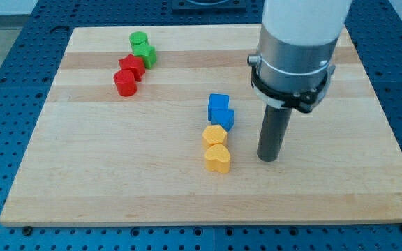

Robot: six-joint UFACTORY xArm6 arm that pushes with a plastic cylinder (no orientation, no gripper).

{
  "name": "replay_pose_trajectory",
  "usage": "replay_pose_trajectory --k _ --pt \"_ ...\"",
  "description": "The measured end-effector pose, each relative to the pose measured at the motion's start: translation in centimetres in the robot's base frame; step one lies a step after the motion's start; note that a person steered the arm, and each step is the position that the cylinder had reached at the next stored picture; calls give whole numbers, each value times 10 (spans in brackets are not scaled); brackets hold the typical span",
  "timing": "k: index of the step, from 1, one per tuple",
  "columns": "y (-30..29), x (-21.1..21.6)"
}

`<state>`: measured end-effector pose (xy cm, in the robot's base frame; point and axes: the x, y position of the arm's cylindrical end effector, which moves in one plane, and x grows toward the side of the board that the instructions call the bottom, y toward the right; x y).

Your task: Separate the yellow heart from the yellow hexagon

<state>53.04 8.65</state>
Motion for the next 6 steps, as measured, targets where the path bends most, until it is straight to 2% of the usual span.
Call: replay_pose_trajectory --k 2,4,5,6 --pt "-60 3" --pt "-140 -34" --pt "-146 -53" --pt "-142 -108"
